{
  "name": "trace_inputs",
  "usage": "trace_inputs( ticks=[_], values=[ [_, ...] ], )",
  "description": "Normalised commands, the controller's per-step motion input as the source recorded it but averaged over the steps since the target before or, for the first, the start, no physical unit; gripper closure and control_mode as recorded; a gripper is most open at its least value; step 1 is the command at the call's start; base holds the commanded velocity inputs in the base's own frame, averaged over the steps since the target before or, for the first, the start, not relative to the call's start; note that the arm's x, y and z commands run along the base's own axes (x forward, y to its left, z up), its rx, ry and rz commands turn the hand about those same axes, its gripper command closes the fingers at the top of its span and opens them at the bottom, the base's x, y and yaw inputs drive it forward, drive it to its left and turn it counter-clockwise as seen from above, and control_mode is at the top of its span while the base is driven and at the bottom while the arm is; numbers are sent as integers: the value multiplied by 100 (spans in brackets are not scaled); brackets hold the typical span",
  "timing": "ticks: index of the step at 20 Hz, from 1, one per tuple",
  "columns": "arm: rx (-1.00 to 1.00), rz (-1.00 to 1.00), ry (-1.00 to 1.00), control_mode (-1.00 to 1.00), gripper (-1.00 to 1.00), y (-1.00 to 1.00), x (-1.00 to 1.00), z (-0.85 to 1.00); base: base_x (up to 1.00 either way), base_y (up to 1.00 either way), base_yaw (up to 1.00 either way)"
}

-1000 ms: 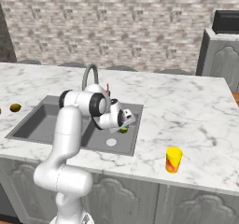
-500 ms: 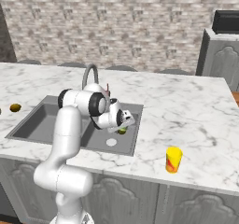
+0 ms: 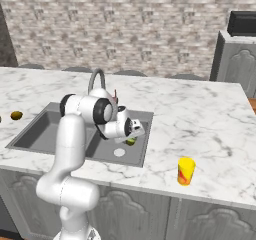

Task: Remove the kiwi and lemon from the sink. Then move the bowl and cup from the counter to the sink for washing.

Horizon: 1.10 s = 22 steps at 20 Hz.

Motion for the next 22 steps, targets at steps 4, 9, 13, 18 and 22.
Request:
trace_inputs(
  ticks=[4, 9, 13, 18, 22],
  values=[
    [1, -6, -3, -100, 100, 0, -19, 14, 0, 0, 0],
    [0, -6, -5, -100, 100, 0, -19, 18, 0, 0, 0],
    [0, -7, -6, -100, 100, 0, -21, 19, 0, 0, 0],
    [1, -6, -6, -100, 100, 0, -23, 21, 0, 0, 0],
    [1, -5, -4, -100, 100, 0, -21, 26, 0, 0, 0]
  ],
)
